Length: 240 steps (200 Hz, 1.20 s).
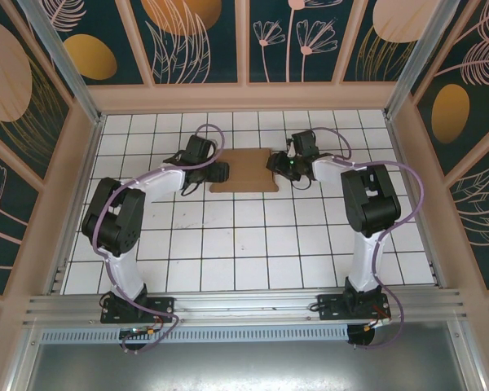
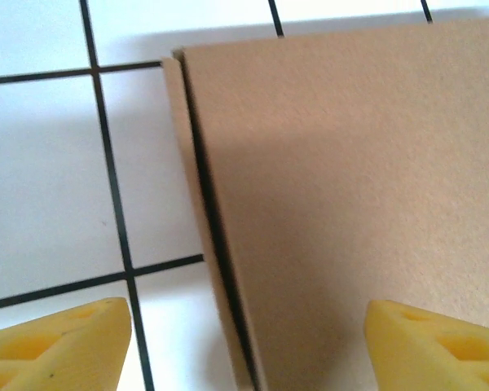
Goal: Fold the paper box
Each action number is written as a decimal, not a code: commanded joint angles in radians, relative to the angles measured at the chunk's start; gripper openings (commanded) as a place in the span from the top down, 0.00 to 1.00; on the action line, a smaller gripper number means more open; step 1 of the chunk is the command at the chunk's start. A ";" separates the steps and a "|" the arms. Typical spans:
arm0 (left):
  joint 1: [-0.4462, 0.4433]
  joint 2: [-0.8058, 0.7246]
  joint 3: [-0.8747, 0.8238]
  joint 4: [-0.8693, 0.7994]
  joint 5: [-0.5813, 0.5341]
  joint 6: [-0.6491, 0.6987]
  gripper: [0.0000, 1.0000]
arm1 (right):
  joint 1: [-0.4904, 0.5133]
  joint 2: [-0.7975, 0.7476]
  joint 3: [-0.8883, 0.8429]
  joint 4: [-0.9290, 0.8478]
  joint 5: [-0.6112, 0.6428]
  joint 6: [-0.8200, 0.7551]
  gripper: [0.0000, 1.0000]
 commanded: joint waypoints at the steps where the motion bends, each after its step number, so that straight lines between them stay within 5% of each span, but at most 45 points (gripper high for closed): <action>1: 0.024 -0.011 0.029 -0.006 0.031 -0.028 0.30 | -0.003 0.023 0.016 -0.049 0.022 -0.036 0.52; 40: 0.030 0.058 0.044 0.012 0.120 -0.040 0.39 | -0.004 0.023 0.013 -0.045 0.018 -0.038 0.51; 79: 0.045 0.093 0.021 0.046 0.141 -0.057 0.57 | -0.007 0.012 0.007 -0.044 0.015 -0.046 0.51; 116: 0.059 0.104 -0.007 0.066 0.149 -0.068 0.62 | -0.013 -0.031 -0.022 -0.005 -0.026 -0.041 0.45; 158: 0.099 0.094 -0.070 0.173 0.310 -0.127 0.61 | -0.034 -0.105 -0.101 0.121 -0.116 0.021 0.37; 240: 0.159 0.055 -0.139 0.336 0.482 -0.200 0.35 | -0.044 -0.100 -0.122 0.130 -0.119 0.028 0.36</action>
